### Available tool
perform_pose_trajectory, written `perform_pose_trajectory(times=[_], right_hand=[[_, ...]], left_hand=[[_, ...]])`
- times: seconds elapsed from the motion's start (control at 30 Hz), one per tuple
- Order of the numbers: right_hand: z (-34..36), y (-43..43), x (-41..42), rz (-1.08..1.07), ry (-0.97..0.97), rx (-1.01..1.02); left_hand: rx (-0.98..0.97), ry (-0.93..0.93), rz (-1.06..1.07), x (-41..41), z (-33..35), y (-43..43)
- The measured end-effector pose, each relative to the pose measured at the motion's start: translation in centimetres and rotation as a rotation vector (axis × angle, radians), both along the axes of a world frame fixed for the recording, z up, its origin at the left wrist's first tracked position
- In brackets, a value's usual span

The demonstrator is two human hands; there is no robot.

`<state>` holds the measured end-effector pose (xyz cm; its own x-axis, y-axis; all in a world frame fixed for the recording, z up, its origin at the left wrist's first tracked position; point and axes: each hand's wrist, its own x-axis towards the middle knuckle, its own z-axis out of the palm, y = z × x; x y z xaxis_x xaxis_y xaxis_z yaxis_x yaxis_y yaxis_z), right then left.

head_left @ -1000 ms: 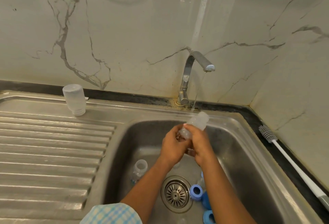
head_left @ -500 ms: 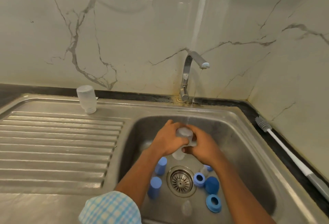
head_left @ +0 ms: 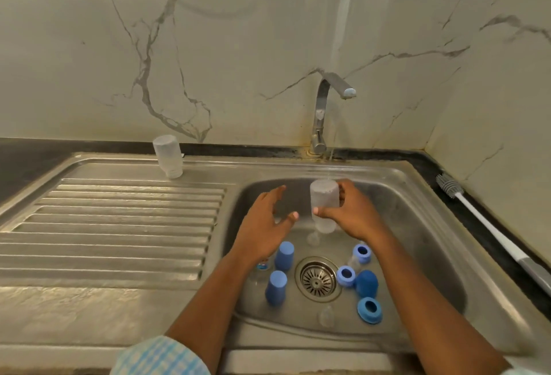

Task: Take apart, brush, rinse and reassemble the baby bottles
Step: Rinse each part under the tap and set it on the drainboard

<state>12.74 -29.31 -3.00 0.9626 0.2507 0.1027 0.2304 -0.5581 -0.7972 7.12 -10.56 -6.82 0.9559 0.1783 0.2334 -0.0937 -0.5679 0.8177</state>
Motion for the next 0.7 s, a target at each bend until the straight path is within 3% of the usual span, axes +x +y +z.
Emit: perform_pose_trajectory(times=[0.1,0.27,0.3,0.4,0.47,0.6,0.63,0.7], right_hand=[[4.2,-0.2,-0.7,-0.098,-0.136,-0.010],[8.5,-0.6,-3.1,-0.236,-0.470,0.293],[6.9,-0.7,-3.0,-0.243,-0.421,0.252],[0.1,-1.1,-1.9,-0.159,0.049,-0.208],[-0.2,-1.4,-1.4,-0.246,0.036,-0.075],[3.8,-1.0,-1.8,-0.282,-0.329,0.160],[3.5,-1.2,-1.9,-0.299,-0.349,0.132],[0.4,-1.3,-1.8,-0.274,-0.096,-0.213]], left_hand=[[0.245,0.055,0.009,0.0,-0.7,0.6],[0.298,0.033,0.049,0.4,-0.4,0.4],[0.310,0.036,0.050,0.4,-0.4,0.5],[0.346,0.061,0.048,0.3,-0.3,0.4],[0.374,0.072,0.038,0.4,-0.4,0.2],[0.395,0.097,0.032,0.6,-0.4,-0.3],[0.403,0.103,0.024,0.6,-0.4,-0.4],[0.410,0.112,0.012,0.4,-0.3,-0.4]])
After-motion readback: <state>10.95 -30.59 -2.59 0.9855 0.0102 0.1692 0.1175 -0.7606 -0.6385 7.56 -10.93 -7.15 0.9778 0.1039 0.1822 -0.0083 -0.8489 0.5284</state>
